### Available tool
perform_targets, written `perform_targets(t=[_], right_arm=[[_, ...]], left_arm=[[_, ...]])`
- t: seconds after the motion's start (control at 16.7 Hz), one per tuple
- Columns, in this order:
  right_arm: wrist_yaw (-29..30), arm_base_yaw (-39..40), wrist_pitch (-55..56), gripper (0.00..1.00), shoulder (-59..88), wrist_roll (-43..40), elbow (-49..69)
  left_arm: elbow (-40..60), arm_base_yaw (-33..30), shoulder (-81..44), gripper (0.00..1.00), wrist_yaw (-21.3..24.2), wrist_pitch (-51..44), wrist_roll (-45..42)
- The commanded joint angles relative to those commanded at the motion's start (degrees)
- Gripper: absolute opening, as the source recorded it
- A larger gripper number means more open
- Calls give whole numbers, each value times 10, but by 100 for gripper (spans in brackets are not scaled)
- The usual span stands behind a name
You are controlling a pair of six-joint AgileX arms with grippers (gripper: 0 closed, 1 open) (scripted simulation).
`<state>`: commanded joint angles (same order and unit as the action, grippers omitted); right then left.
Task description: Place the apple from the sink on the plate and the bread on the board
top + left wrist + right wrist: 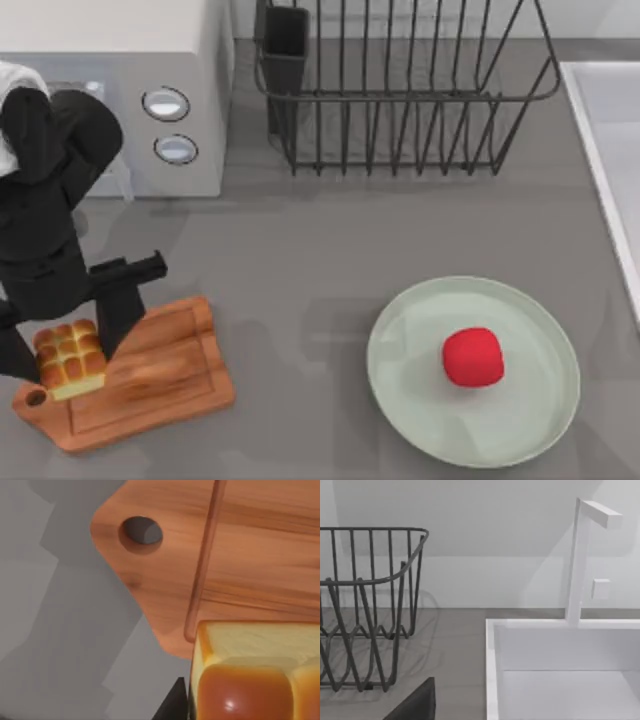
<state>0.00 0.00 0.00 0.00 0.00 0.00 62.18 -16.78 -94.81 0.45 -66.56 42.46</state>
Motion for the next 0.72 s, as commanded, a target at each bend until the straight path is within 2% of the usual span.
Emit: perform_targets(t=[0.36,0.54,0.72], right_arm=[[0,0,0,100,0,0,0],[0,0,0,100,0,0,0],[0,0,0,100,0,0,0]], left_arm=[[-24,-25,13,0,11,42,375],[-32,-18,24,0,14,70,512],[-37,-7,34,0,17,94,606]])
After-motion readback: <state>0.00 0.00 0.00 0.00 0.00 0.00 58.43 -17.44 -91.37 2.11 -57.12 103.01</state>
